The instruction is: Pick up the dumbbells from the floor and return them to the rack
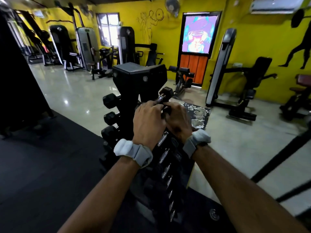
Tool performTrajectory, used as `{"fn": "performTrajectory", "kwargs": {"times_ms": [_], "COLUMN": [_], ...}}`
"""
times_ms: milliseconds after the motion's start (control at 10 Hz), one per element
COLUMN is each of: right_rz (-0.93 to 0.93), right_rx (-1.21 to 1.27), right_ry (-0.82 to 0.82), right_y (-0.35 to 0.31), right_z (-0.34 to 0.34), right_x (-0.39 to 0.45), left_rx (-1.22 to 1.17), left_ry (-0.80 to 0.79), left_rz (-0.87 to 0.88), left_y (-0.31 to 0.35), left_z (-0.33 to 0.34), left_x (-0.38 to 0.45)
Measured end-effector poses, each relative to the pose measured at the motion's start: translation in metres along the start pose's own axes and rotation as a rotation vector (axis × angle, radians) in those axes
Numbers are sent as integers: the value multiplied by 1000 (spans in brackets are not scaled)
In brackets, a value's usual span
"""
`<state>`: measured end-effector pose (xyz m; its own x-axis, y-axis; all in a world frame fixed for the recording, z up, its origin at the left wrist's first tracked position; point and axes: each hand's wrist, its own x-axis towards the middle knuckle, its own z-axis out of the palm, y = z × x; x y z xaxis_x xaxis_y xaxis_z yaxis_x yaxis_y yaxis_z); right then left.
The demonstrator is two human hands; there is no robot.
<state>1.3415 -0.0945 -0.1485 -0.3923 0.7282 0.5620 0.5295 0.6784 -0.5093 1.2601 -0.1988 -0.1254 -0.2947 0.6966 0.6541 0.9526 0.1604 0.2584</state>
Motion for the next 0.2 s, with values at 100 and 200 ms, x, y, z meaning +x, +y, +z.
{"fn": "performTrajectory", "kwargs": {"times_ms": [100, 200], "right_rz": [92, 180], "right_rx": [37, 217], "right_ry": [75, 110], "right_y": [-14, -31], "right_z": [-18, -41], "right_x": [-28, -45], "left_rx": [-130, -331], "left_ry": [43, 71], "left_rz": [-97, -216], "left_y": [12, 22], "left_z": [-35, -68], "left_x": [-19, -31]}}
